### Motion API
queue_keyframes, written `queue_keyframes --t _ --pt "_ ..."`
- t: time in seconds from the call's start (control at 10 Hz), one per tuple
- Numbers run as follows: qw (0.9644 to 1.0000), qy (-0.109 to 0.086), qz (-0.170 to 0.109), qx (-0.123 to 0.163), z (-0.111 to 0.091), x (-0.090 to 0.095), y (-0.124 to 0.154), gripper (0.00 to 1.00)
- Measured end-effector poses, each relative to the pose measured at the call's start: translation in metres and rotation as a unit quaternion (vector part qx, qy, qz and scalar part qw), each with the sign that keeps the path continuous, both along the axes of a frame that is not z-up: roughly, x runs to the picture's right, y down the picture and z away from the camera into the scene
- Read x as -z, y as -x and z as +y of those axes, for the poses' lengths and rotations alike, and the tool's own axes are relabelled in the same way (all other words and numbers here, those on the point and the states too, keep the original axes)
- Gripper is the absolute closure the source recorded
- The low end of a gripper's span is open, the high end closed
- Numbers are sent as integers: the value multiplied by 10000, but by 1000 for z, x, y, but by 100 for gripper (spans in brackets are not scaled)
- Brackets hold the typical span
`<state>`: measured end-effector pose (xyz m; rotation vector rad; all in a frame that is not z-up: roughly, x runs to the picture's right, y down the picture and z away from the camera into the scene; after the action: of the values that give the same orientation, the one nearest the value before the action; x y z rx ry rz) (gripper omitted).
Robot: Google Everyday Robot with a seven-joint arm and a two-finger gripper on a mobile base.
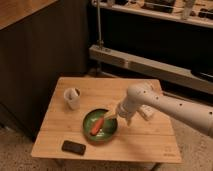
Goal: Drag the ceramic bowl in a circle
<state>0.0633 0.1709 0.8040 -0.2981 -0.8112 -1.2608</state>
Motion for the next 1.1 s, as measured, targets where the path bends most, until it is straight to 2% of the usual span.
queue_keyframes --t 0.7,0.8,1.0,1.1 --pt "9999 93 -21 46 6 -15 5 20" --pt "9999 106 -12 46 6 -16 6 22" --pt "9999 134 26 52 8 -19 6 39" --pt "9999 144 33 68 8 -21 8 42"
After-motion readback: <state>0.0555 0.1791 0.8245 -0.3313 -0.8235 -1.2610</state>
